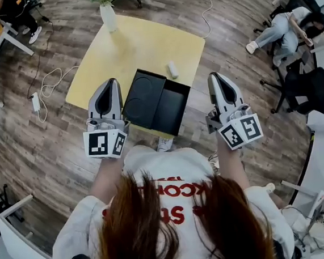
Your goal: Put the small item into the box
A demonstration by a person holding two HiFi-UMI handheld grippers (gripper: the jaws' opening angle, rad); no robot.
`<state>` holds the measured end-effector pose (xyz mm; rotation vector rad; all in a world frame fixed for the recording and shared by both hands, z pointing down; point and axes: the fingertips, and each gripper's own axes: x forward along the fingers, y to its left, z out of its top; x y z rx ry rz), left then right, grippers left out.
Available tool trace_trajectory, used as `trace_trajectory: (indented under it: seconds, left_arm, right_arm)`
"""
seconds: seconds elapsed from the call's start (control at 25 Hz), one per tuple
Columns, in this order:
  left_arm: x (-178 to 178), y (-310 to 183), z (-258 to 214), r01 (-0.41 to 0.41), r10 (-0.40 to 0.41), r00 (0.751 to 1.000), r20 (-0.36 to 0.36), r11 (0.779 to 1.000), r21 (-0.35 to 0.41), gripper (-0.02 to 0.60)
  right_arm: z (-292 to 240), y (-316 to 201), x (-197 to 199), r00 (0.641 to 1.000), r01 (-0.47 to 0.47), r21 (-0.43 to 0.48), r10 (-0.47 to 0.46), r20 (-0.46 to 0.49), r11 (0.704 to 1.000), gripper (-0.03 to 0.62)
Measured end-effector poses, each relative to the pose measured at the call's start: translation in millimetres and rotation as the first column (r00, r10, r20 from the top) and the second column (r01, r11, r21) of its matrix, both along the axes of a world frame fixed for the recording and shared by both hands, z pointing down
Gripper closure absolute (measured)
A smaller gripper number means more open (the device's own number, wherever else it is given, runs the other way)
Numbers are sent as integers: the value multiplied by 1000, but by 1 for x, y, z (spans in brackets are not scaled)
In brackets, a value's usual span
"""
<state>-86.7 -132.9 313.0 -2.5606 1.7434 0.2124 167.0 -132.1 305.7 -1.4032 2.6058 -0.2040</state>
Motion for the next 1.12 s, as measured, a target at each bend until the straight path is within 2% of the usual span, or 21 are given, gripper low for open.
trace_trajectory:
  seconds: [0.32,0.68,0.8,0.88,0.96,1.12]
  left_arm:
    - [4,-28,11,-17,17,1000,10,1000,-22,575]
    - [-1,-58,43,-60,62,998,22,993,-98,575]
    - [-2,-66,57,-74,77,997,21,989,-125,575]
    - [-1,-72,64,-85,89,996,23,987,-139,575]
    - [0,-77,71,-94,99,995,25,984,-155,575]
    - [2,-85,82,-105,112,993,27,977,-183,575]
  right_arm:
    - [19,-22,-13,1000,1,-67,-1,6,998,588]
    - [73,-58,-26,998,-37,-227,23,-63,973,586]
    - [107,-77,-34,992,-37,-307,-3,-129,951,585]
    - [138,-90,-42,978,-24,-382,-56,-199,924,585]
    - [171,-102,-49,956,-23,-452,-112,-270,891,582]
    - [225,-123,-58,910,-53,-546,-184,-371,836,532]
